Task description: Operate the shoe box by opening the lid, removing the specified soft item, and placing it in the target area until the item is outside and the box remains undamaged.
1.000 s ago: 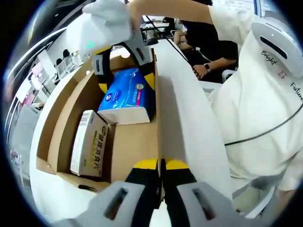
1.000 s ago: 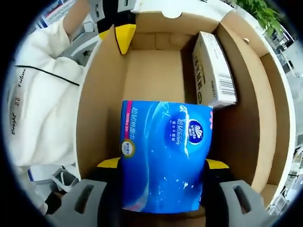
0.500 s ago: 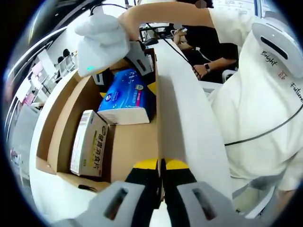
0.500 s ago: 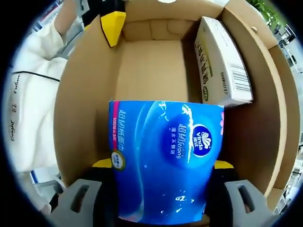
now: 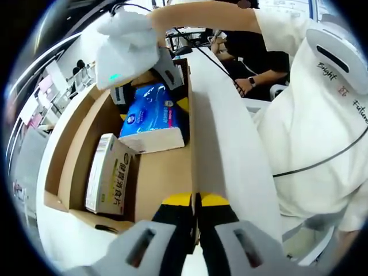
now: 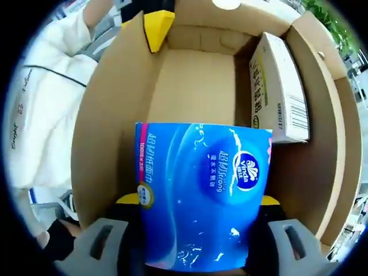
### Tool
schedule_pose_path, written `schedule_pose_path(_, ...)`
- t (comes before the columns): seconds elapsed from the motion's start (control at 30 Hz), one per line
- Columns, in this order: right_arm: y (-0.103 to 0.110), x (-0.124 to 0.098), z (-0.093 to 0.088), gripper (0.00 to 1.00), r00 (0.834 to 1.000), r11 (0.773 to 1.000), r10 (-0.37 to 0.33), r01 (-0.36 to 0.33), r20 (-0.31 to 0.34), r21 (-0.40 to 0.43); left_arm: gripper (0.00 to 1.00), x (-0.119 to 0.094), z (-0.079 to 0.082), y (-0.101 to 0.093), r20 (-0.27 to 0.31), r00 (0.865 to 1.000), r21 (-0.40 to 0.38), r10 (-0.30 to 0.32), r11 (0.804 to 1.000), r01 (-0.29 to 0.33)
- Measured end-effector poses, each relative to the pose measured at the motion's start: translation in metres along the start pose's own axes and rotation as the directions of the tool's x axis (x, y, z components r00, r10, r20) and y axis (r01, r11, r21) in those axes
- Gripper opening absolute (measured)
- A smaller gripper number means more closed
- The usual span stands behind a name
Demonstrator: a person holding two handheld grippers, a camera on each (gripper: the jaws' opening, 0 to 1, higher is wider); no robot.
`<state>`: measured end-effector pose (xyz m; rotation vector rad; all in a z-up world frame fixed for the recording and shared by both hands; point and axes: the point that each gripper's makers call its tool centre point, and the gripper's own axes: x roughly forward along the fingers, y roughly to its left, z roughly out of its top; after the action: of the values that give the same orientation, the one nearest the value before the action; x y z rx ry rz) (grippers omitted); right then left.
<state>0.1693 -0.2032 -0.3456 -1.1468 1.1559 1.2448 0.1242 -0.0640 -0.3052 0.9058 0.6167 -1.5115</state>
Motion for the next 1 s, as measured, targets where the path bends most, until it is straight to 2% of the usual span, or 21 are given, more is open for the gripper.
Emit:
schedule_pose_path(0.03, 0.0, -0.001, 0.0, 0.7, 1.0, 1.0, 0.003, -0.003, 0.007, -0.015, 0.01, 0.0, 0.0, 0.0, 0.002, 1.0, -0.003, -0.002, 1.0, 0.002)
schedule_pose_path(0.1, -0.002, -0.006, 0.002, 0.71, 1.0, 1.0, 0.0, 0.0, 0.019, 0.007, 0.01, 0.0, 0.0, 0.0, 0.003, 1.0, -0.004, -0.004, 1.0, 0.004)
schedule_pose_path(0.13, -0.006, -0.007, 0.007, 0.71, 0.998, 1.0, -0.02, 0.02, 0.051, 0.007, 0.01, 0.0, 0.0, 0.001, 0.003, 1.0, -0.004, -0.005, 1.0, 0.005)
schedule_pose_path(0.17, -0.005, -0.01, 0.007, 0.7, 0.998, 1.0, -0.011, 0.012, 0.057, -0.01, 0.01, 0.0, 0.0, 0.0, 0.004, 1.0, -0.004, -0.005, 1.0, 0.005)
schedule_pose_path(0.2, -0.006, -0.012, 0.002, 0.7, 1.0, 1.0, 0.023, -0.023, 0.016, 0.003, 0.01, 0.0, 0.0, 0.0, 0.003, 1.0, -0.004, -0.006, 1.0, 0.006)
schedule_pose_path(0.23, -0.006, -0.014, 0.0, 0.7, 1.0, 1.0, 0.022, -0.022, 0.003, -0.005, 0.01, 0.0, 0.0, 0.0, 0.003, 1.0, -0.004, -0.005, 1.0, 0.005)
schedule_pose_path(0.3, -0.006, -0.014, 0.002, 0.7, 1.0, 0.999, -0.006, 0.007, 0.017, -0.053, 0.01, 0.0, 0.0, 0.0, 0.003, 1.0, -0.003, -0.003, 1.0, 0.003)
schedule_pose_path(0.53, 0.003, -0.032, 0.002, 0.7, 1.0, 0.999, -0.025, 0.026, 0.014, -0.048, 0.01, 0.0, 0.0, 0.0, 0.006, 1.0, -0.001, 0.001, 1.0, -0.001)
schedule_pose_path(1.0, 0.012, -0.045, 0.004, 0.7, 0.999, 0.997, -0.031, 0.032, 0.019, -0.074, 0.01, 0.0, 0.0, 0.0, 0.008, 1.0, 0.0, 0.001, 1.0, -0.001)
